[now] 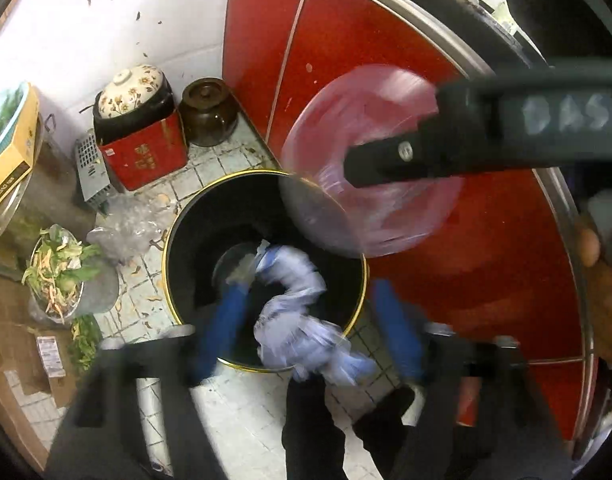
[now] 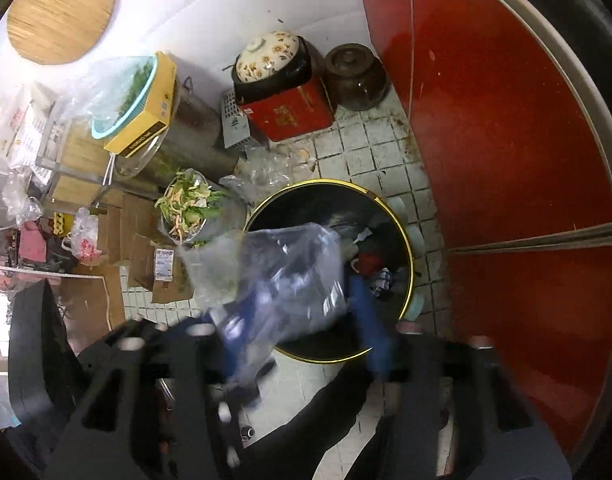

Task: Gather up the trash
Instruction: 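Release foil and plastic cup into the bin and turn back to counter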

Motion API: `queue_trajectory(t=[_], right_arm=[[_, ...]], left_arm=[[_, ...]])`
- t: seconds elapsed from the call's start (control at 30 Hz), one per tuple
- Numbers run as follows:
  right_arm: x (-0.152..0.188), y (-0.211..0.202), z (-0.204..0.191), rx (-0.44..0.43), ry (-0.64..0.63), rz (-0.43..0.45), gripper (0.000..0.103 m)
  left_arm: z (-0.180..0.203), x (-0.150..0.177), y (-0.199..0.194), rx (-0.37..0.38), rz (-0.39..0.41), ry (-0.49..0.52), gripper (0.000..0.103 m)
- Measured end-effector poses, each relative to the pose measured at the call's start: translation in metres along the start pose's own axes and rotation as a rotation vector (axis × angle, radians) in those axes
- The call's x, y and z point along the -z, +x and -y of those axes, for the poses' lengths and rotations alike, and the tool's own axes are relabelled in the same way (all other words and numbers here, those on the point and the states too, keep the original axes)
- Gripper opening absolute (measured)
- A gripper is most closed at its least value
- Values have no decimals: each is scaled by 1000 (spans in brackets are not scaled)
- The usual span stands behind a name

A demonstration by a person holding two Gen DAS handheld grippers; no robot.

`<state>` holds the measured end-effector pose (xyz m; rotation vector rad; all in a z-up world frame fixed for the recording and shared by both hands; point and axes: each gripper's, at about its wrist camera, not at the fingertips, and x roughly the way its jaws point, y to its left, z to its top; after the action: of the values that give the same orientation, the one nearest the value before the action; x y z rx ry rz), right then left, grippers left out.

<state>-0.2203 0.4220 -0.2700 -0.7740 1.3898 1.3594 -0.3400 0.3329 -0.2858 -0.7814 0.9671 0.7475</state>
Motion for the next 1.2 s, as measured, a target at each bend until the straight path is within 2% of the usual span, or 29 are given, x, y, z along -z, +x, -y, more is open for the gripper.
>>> queue_trajectory(t=[0.03,0.23,0.4,0.5,0.6,0.7,0.83,0.9,1.03,1.2], right_arm=[[-3,2,2,-1,6,4,77],[-6,-3,6,1,-6,5,82],[4,-30,6,7,-11,39,85],[10,-50,6,-3,-4,66,86],[23,-83,8,-9,9,97,92],[44,-136,14,0,21,170,95],[91,-227,44,96,71,329,95],[116,-263,65,167,117,392,95],[185,-332,123,294,292,514,95],[282,-389,190,411,532,606,95]], left_arm=[[-1,0,0,-6,8,2,82],[-4,0,-1,-13,-8,-20,86],[3,3,-16,-14,4,-11,89],[14,1,-32,-32,14,14,92],[26,-6,-46,-70,12,39,97],[52,-17,-68,-78,23,95,97],[109,-33,-103,-67,77,217,97],[145,-39,-116,-22,99,279,97],[230,-47,-130,58,115,409,97],[338,-40,-133,173,100,547,97]])
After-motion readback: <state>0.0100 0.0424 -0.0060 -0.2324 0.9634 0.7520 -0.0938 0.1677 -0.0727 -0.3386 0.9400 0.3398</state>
